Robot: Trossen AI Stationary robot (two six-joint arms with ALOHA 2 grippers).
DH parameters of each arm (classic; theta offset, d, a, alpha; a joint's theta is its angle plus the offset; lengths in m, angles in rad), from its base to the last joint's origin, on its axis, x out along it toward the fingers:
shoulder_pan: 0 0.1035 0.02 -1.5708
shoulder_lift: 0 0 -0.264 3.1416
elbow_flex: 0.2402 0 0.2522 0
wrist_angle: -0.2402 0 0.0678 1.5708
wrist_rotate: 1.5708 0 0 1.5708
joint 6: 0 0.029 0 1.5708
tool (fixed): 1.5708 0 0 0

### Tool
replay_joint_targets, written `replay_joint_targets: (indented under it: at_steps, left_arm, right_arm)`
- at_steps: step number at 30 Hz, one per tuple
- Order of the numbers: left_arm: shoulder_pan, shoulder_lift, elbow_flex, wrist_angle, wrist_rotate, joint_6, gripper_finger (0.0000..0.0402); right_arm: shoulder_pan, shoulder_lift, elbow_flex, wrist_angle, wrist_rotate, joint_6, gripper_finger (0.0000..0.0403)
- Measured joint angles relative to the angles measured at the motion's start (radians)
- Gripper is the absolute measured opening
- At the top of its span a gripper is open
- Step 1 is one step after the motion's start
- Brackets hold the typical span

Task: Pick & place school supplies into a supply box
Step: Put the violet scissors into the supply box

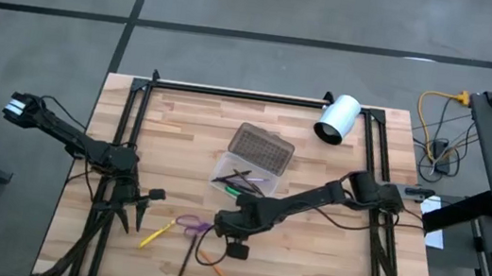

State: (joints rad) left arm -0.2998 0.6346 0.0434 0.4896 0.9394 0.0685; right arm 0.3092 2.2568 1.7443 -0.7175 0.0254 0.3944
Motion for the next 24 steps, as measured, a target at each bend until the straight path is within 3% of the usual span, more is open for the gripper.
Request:
replay_joint_targets:
  at_steps: [9, 16, 24]
  left_arm:
    - [0.000, 0.000, 0.000, 0.000, 0.000, 0.000, 0.0105]
    - [0.000, 0.000, 0.000, 0.000, 0.000, 0.000, 0.0105]
    - [0.000, 0.000, 0.000, 0.000, 0.000, 0.000, 0.0105]
  right_arm:
    - [-0.015, 0.004, 0.000, -0.004, 0.011, -0.005, 0.0008]
    - [-0.016, 0.004, 0.000, 0.029, 0.106, -0.063, 0.0011]
    - [-0.013, 0.004, 0.000, 0.131, 0.105, -0.119, 0.0055]
